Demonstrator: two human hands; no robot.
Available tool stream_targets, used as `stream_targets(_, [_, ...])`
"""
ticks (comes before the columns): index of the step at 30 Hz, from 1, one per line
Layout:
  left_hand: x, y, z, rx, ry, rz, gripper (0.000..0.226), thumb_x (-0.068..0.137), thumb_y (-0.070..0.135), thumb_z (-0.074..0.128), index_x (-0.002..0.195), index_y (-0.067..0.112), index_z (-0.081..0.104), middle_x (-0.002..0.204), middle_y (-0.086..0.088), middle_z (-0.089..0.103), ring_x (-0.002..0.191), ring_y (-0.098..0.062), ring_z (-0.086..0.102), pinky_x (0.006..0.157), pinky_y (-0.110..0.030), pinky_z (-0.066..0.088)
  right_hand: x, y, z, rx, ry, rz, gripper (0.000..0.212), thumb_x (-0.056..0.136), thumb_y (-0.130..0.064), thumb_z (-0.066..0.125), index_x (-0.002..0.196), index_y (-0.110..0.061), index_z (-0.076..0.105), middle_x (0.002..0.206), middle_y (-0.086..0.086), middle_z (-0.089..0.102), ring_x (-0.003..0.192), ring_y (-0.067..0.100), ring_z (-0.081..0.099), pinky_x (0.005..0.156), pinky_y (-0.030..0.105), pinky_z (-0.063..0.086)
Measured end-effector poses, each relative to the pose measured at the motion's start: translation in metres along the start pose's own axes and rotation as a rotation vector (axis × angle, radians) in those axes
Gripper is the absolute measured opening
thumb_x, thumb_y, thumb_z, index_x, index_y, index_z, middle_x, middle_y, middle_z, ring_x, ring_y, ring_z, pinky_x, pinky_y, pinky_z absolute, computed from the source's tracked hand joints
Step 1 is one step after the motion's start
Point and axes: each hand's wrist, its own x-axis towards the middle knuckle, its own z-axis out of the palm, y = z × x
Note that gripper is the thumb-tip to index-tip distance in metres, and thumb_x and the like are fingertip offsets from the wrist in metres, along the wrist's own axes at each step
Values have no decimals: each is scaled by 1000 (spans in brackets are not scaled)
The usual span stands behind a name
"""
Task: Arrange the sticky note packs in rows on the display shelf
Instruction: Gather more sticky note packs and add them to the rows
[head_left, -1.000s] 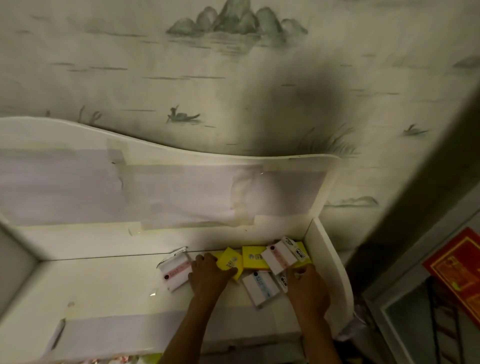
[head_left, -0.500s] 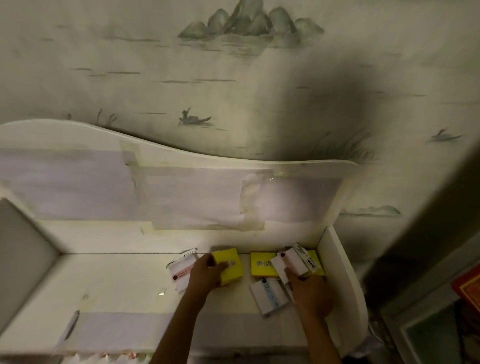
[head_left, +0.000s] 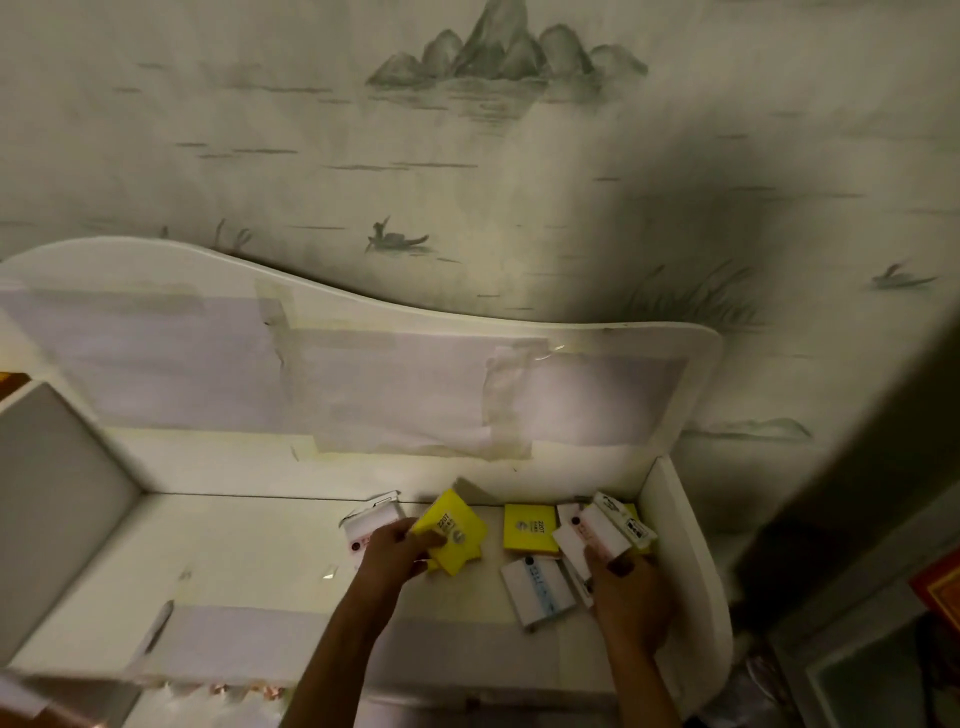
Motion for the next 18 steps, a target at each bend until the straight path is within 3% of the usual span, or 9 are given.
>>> stream_targets(3, [-9, 0, 0, -131, 36, -9, 18, 86, 8, 68, 102, 4, 71, 95, -15, 75, 87, -26, 71, 74, -39, 58, -4, -2, -2, 119, 6, -51, 21, 85, -27, 72, 102, -16, 65, 100, 5, 70, 91, 24, 69, 73, 34, 53])
stream_targets(7, [-24, -3, -7, -213, 55, -6, 20, 87, 9, 68, 106, 5, 72, 100, -17, 73, 95, -31, 70, 72, -46, 59, -6, 0, -1, 263, -61, -107, 13, 86, -38, 68, 93, -28, 62, 96, -2, 71, 86, 16, 69, 72, 41, 60])
stream_targets(11, [-40, -8, -21, -253, 86, 24, 18, 87, 1, 66, 104, -1, 70, 99, -17, 72, 92, -29, 70, 73, -43, 60, -12, -7, 7, 412, -210, -96, 27, 86, -28, 70, 103, -8, 64, 100, 6, 69, 86, 23, 70, 66, 41, 62])
stream_targets(18, [-79, -9, -82, -234, 226, 120, 17, 84, -4, 67, 101, -8, 68, 101, -25, 71, 89, -31, 69, 91, -48, 55, -65, -40, 41, 592, -503, -122, 10, 86, -5, 70, 93, 0, 66, 88, 14, 72, 74, 23, 72, 57, 33, 61])
